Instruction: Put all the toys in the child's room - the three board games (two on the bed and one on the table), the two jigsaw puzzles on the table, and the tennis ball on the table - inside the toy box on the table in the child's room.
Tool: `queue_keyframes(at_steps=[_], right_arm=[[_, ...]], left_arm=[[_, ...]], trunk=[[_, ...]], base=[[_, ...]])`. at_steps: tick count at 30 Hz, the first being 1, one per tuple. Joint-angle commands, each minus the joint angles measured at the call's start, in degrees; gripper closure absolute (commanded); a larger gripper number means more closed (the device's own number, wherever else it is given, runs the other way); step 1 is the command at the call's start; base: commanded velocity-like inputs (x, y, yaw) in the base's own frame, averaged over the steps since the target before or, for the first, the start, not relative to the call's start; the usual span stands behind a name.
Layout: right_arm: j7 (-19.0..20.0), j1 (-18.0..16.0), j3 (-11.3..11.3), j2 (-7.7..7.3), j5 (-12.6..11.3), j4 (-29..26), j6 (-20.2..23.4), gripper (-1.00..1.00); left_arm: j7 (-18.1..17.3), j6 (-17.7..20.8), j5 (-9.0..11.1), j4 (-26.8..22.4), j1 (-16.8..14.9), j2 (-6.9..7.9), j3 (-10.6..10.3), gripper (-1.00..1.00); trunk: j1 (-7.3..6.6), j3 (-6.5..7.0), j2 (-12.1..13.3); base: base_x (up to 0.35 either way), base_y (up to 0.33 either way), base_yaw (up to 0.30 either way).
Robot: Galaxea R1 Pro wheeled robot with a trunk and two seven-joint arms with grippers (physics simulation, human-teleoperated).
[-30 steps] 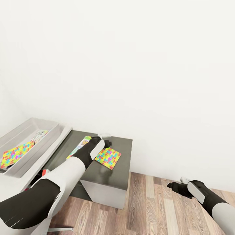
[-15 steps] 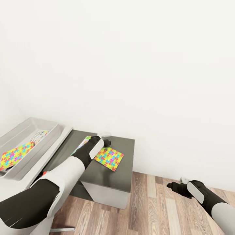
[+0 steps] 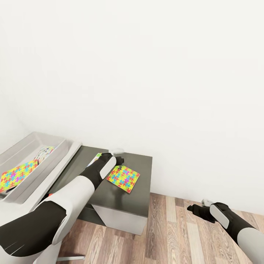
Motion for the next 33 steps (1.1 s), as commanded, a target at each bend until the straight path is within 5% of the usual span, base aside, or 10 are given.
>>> queue_keyframes(at_steps=[1,33], right_arm=[[-0.26,-0.05,0.36,-0.07,-0.41,-0.11,0.14,-1.00],[-0.26,-0.05,0.70,0.02,-0.32,-0.18,0.32,-1.00]], left_arm=[[0.54,0.11,0.60,-0.07,-0.06,0.05,-0.41,-1.00],[0.52,0.11,0.60,-0.07,-0.06,0.02,-0.53,-1.00]], trunk=[[0.03,-0.11,-0.11],[0.03,-0.12,-0.11]], base=[[0.001,0.001,0.000],[0.032,-0.028,0.000]])
